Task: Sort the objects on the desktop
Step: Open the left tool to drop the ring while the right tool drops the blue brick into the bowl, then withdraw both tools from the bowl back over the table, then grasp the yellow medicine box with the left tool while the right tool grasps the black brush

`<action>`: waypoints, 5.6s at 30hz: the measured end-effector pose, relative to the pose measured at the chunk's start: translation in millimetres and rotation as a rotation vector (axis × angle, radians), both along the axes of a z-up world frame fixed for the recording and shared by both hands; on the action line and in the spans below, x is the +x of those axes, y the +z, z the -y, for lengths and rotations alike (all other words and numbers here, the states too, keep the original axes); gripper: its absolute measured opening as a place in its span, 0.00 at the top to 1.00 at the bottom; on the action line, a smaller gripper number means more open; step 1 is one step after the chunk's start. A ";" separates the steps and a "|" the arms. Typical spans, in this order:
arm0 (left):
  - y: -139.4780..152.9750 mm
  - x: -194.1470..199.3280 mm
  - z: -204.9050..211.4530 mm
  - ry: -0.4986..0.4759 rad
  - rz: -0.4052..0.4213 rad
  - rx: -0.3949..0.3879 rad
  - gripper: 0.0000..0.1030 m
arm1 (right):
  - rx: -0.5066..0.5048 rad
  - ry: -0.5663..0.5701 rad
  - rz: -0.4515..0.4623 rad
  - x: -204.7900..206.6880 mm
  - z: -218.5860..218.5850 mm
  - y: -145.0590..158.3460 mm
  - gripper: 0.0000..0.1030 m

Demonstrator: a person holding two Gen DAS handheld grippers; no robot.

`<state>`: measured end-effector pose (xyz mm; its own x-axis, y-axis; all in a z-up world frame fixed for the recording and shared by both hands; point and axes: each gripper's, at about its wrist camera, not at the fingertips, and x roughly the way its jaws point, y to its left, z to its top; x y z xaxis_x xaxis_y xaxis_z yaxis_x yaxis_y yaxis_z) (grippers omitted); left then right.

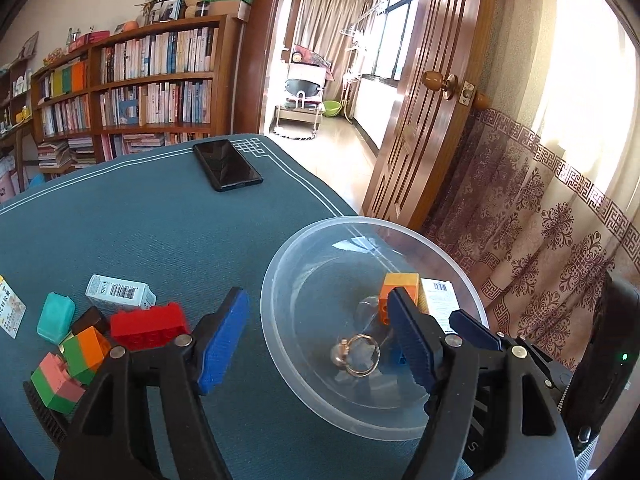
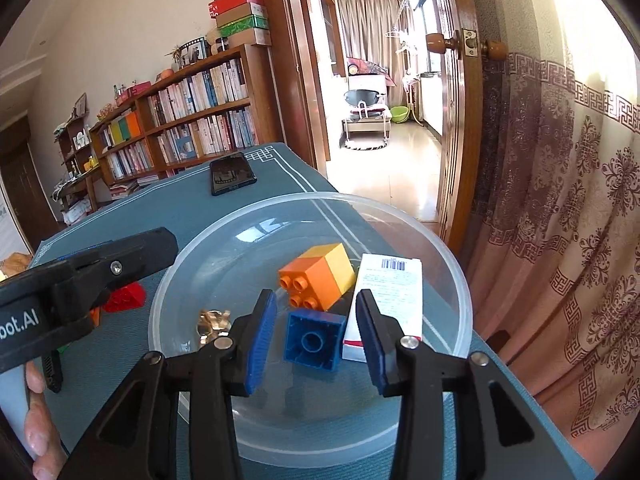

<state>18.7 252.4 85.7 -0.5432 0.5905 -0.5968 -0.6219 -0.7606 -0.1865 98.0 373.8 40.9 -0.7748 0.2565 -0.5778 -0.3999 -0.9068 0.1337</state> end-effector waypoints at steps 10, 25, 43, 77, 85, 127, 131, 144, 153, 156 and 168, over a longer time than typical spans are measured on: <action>-1.6 -10.3 26.4 0.100 0.003 -0.007 0.27 | -0.002 0.005 0.002 -0.4 5.1 -2.9 0.46; -4.1 -12.0 39.4 0.184 -0.051 -0.084 0.27 | 0.048 0.021 -0.018 -0.7 20.8 -2.8 0.31; 9.9 -13.6 64.5 0.256 -0.097 -0.077 0.27 | 0.052 0.072 -0.029 -2.0 37.1 -1.9 0.25; 18.3 -54.2 177.5 0.463 -0.130 -0.156 0.27 | 0.056 0.390 0.004 -49.3 155.8 6.2 0.22; 6.5 -82.6 218.4 0.564 -0.056 -0.123 0.27 | 0.035 0.458 0.015 -71.7 174.9 6.9 0.22; -62.4 -144.6 240.6 0.545 0.038 -0.210 0.27 | -0.097 0.490 0.076 -104.0 185.0 -24.1 0.22; -59.4 -139.0 235.9 0.536 0.003 -0.217 0.41 | -0.096 0.517 0.074 -99.4 190.9 -23.5 0.22; -25.6 -112.5 231.1 0.614 -0.161 -0.219 0.42 | -0.093 0.655 0.091 -87.4 210.8 -24.2 0.23; -7.0 -98.7 230.5 0.612 -0.178 -0.175 0.42 | -0.005 0.793 0.142 -83.3 239.6 -30.9 0.49; -1.1 -96.4 230.6 0.607 -0.183 -0.162 0.42 | 0.026 0.807 0.142 -84.3 244.4 -30.1 0.51; 8.9 -96.5 242.7 0.622 -0.166 -0.109 0.42 | 0.056 0.859 0.200 -93.3 262.5 -38.7 0.61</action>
<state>-77.7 9.7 94.6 -0.8540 0.0773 -0.5144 -0.0736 -0.9969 -0.0276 4.7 111.4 2.2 -0.5986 -0.3358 -0.7272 0.4118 -0.9077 0.0802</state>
